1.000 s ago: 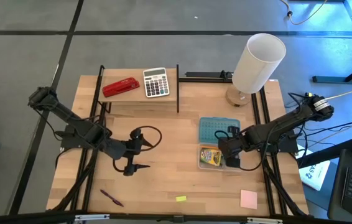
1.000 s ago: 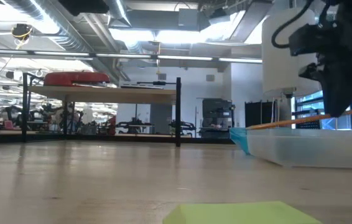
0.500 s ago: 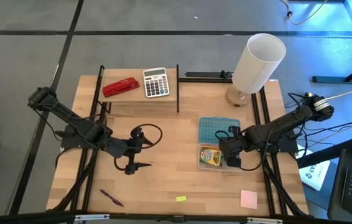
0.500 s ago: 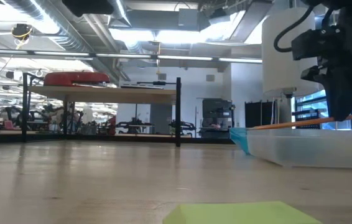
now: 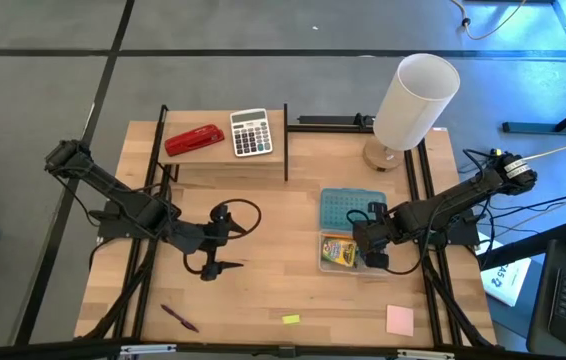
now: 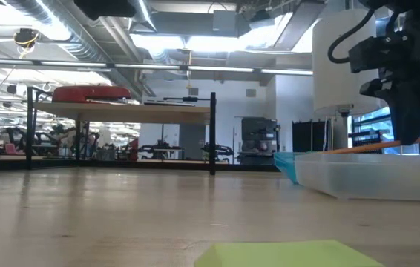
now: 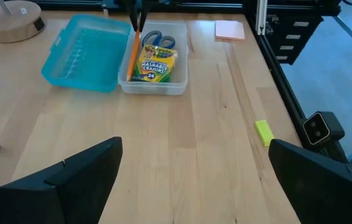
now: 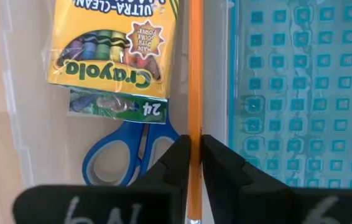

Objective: Pack school essentials
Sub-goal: Put the orange pencil into the blue supply box, then put the light green eraser into the blue supply box

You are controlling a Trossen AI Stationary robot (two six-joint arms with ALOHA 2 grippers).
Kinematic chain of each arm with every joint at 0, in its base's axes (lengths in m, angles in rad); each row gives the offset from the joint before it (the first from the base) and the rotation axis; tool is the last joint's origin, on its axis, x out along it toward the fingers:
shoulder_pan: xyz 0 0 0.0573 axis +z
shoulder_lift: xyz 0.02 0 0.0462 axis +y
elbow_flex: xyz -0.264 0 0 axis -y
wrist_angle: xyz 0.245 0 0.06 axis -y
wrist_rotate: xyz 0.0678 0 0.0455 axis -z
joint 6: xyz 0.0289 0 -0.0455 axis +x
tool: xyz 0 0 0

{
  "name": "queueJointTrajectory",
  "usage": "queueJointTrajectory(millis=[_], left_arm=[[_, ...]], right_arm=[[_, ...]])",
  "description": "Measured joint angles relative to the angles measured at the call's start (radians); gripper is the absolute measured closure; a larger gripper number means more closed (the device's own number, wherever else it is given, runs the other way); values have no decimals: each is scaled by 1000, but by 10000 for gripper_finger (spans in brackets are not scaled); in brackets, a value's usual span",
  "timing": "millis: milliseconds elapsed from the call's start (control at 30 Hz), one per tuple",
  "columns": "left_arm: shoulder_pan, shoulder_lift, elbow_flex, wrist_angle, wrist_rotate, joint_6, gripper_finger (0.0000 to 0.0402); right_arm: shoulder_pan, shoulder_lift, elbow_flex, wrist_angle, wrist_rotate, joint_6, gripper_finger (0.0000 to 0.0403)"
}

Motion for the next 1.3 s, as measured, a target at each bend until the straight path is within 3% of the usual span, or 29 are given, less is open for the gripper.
queueJointTrajectory(millis=[733, 1100, 1300], left_arm=[[-1, 0, 0, 0, 0, 0, 3], [-1, 0, 0, 0, 0, 0, 3], [-1, 0, 0, 0, 0, 0, 3]], right_arm=[[0, 0, 0, 1, 0, 8, 356], [0, 0, 0, 2, 0, 13, 295], [0, 1, 8, 1, -1, 17, 286]])
